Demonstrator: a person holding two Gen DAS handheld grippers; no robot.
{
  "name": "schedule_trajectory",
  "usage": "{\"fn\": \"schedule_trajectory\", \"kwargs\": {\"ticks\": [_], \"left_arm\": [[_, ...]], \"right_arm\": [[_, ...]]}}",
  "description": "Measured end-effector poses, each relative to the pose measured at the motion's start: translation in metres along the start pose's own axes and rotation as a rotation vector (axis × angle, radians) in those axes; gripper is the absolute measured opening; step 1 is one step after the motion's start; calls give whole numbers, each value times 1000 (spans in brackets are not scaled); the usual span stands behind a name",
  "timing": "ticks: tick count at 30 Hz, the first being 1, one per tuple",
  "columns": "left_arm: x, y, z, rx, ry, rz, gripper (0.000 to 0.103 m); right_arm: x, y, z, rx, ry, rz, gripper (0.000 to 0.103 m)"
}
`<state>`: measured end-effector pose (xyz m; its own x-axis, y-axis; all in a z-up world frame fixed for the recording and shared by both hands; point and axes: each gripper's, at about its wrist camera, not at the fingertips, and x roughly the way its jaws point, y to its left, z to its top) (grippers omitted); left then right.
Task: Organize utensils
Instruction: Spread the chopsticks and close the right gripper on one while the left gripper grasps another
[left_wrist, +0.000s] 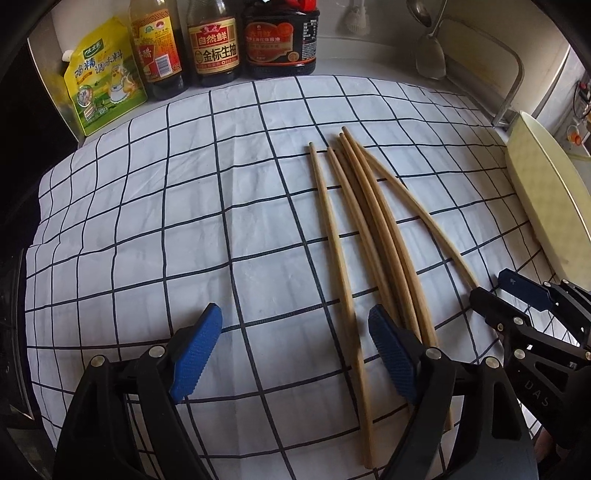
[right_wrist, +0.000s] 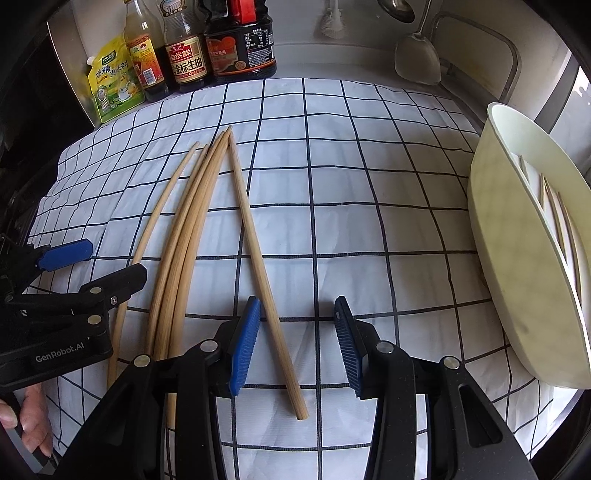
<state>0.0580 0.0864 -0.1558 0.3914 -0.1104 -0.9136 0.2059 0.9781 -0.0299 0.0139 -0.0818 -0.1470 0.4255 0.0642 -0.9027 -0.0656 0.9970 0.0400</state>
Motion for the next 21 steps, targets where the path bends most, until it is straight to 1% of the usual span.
{"fn": "schedule_trajectory", "kwargs": {"ticks": [4, 7, 12, 16, 18, 19, 20, 21], "left_arm": [[1, 10, -1, -19, -7, 17, 80], [3, 14, 0, -25, -13, 23, 83], [5, 13, 2, -14, -21, 35, 84], [6, 11, 5, -4, -29, 30, 83], [6, 9, 6, 0, -33, 27, 80], [5, 8, 6, 5, -35, 24, 77], [4, 6, 6, 14, -37, 19, 70], [3, 3, 6, 23, -39, 14, 65]], "right_arm": [[2, 3, 1, -14, -11, -3, 40], [5, 5, 4, -29, -20, -7, 40], [10, 10, 10, -79, -34, -10, 40], [13, 12, 14, -95, -47, -5, 40], [13, 13, 15, -105, -59, -2, 39], [13, 14, 15, -112, -62, 1, 36], [13, 17, 15, -122, -61, 7, 30], [13, 19, 15, -135, -60, 10, 26]]}}
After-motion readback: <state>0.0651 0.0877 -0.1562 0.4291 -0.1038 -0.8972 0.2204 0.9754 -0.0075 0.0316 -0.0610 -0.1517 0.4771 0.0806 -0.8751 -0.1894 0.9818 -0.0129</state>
